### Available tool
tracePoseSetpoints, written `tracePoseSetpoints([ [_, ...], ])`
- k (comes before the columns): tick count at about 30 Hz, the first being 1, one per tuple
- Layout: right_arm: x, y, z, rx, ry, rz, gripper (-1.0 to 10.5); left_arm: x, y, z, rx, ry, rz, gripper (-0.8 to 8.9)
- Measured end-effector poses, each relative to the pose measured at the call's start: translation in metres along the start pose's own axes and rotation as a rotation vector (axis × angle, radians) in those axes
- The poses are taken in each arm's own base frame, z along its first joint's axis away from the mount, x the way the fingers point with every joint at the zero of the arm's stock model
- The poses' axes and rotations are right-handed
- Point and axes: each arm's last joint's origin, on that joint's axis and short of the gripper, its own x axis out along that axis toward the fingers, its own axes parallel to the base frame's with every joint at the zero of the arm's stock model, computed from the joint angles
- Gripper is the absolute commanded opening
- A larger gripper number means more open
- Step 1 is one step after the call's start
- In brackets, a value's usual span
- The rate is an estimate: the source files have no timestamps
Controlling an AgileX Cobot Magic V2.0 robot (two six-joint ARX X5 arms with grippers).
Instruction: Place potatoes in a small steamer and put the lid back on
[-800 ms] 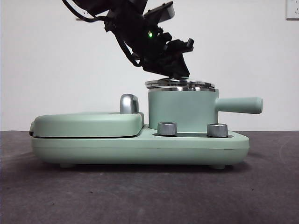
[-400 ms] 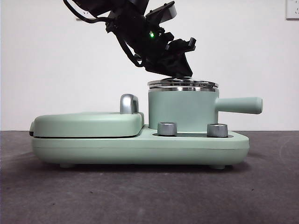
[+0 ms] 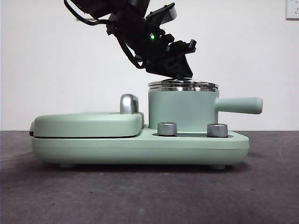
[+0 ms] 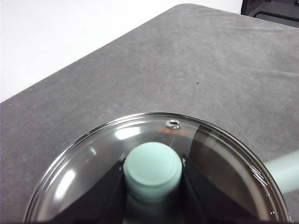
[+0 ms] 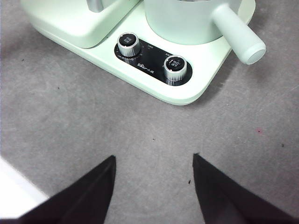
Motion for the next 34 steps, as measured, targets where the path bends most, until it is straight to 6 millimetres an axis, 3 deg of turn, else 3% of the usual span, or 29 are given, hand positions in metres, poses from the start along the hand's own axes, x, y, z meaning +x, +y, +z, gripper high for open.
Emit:
tracePoseSetpoints([
  [18, 0.000, 0.000, 0.000, 0.000, 0.000, 0.000, 2.5, 0.006, 0.003, -0.003, -0.056, -0.001, 0.002, 0.47],
  [25, 0.000, 0.000, 0.000, 0.000, 0.000, 0.000, 2.5, 0.004, 0.003, -0.002, -0.066, 0.030, -0.004, 2.79],
  [34, 0.000, 0.000, 0.000, 0.000, -0.001, 0.000, 2.5, -0.021, 0.002, 0.007, -0.098, 0.121, -0.010, 3.12],
])
